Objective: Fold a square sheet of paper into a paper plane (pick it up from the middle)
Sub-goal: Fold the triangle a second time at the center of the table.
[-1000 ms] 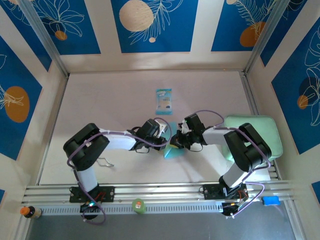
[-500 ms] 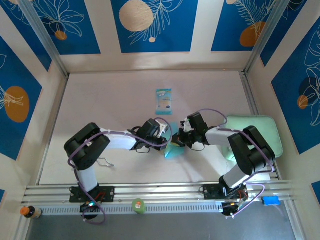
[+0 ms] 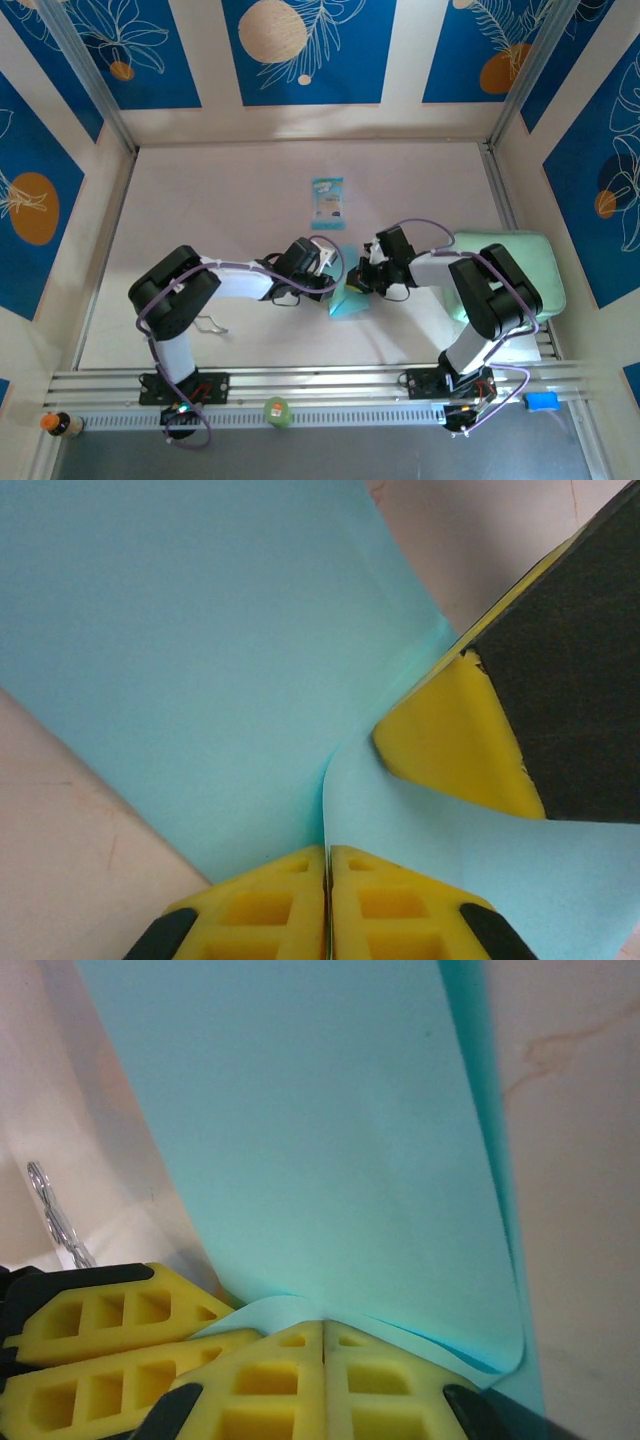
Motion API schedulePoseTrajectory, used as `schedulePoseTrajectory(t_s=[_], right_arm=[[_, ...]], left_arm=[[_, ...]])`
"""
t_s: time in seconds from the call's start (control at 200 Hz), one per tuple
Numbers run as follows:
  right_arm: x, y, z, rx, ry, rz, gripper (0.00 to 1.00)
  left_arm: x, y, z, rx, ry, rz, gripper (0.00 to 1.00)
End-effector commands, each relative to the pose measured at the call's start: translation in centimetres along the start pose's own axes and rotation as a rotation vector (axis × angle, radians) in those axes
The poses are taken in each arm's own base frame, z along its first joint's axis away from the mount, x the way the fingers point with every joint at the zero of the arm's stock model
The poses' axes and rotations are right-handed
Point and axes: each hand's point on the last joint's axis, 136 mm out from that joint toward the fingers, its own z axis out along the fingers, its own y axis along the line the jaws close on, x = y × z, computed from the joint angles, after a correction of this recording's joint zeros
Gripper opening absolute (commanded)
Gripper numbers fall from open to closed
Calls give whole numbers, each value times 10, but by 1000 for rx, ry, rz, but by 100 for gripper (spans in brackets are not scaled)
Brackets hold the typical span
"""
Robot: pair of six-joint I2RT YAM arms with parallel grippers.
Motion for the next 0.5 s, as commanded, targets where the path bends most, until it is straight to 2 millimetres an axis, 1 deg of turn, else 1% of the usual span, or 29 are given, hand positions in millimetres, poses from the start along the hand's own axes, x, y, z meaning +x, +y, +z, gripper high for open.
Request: schedulePoseTrajectory(t_s=[0.0,0.04,0.1,0.17,0.3,0.365,0.415,0.495], right_arm=[[-1,7,-10,-19,3,-10,3],[-3,14,-13,-39,-3,-26,3],[-7,16,-15,-42,-16,-32,3],[-9,6,-13,-24,-21,-16,3],[-4,-25,-6,42,-23,40,3],[-3,-34,-5,56,-33,59,3],[-5,-40,-6,69,-48,72,3],[-10,-37,-10,55,-70,72,3]], left_arm=[[21,10,6,-31,82,-4,11],[21,10,5,-31,77,-6,11],[21,10,6,-28,77,-8,11],[21,10,6,-27,76,-8,11],[22,10,6,-28,81,-7,11],[22,10,6,-28,83,-7,11],[23,10,6,-29,85,-7,11],[25,11,6,-33,91,-4,11]])
